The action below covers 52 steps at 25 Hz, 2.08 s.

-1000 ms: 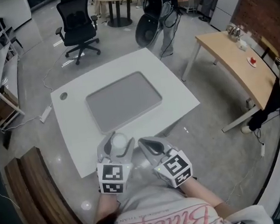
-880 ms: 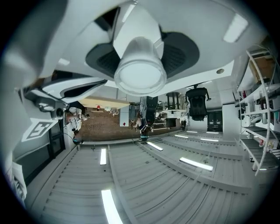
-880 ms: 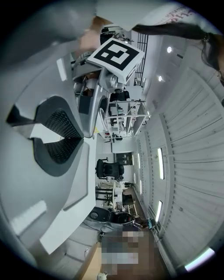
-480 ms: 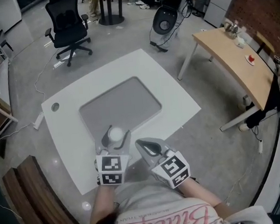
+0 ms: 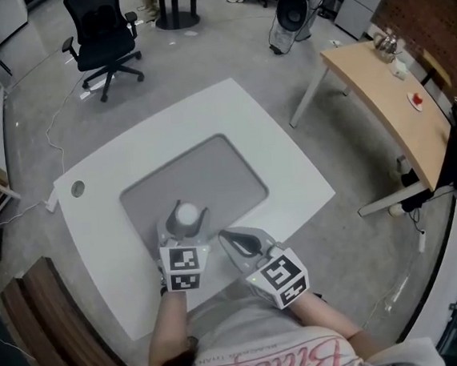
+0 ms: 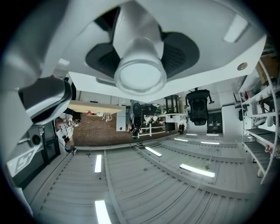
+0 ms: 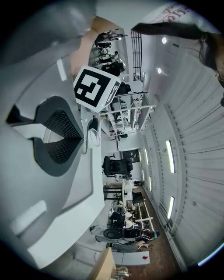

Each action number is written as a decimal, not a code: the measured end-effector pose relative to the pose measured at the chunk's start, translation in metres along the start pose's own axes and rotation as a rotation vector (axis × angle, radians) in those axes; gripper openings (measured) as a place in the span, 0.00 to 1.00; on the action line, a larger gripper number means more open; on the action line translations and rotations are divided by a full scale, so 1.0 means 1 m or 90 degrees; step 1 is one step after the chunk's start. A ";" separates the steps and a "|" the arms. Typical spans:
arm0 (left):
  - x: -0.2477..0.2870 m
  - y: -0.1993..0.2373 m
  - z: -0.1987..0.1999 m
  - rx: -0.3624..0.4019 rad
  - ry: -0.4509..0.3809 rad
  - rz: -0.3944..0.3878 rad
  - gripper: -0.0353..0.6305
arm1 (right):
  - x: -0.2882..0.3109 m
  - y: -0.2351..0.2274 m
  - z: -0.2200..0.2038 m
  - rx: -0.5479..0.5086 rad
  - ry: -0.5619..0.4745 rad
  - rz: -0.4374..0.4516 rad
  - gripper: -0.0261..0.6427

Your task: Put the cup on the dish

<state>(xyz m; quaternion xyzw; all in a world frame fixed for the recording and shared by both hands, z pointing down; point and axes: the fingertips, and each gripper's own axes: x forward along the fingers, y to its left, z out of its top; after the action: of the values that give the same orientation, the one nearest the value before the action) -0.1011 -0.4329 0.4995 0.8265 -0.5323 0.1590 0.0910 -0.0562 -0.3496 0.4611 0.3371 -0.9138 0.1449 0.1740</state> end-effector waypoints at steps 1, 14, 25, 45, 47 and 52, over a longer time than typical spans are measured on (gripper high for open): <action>0.004 0.003 -0.003 -0.005 0.005 0.003 0.44 | 0.004 -0.001 0.000 -0.001 0.004 0.004 0.04; 0.042 0.009 -0.025 -0.002 0.053 0.007 0.44 | 0.033 -0.014 -0.009 0.003 0.052 0.039 0.04; 0.056 0.006 -0.026 0.018 0.077 -0.022 0.45 | 0.042 -0.027 -0.005 0.013 0.046 0.045 0.04; -0.008 0.007 -0.024 -0.006 0.055 0.019 0.59 | 0.014 -0.009 -0.003 -0.021 0.005 0.013 0.04; -0.019 0.003 -0.023 -0.007 0.047 0.022 0.52 | 0.010 -0.005 -0.004 -0.021 -0.001 0.010 0.04; -0.045 0.004 -0.015 -0.016 0.004 0.065 0.09 | 0.001 0.003 -0.008 -0.019 -0.009 0.002 0.04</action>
<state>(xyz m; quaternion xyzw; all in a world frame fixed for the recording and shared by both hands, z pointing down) -0.1245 -0.3914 0.4970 0.7966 -0.5755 0.1591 0.0949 -0.0570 -0.3447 0.4683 0.3344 -0.9175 0.1294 0.1721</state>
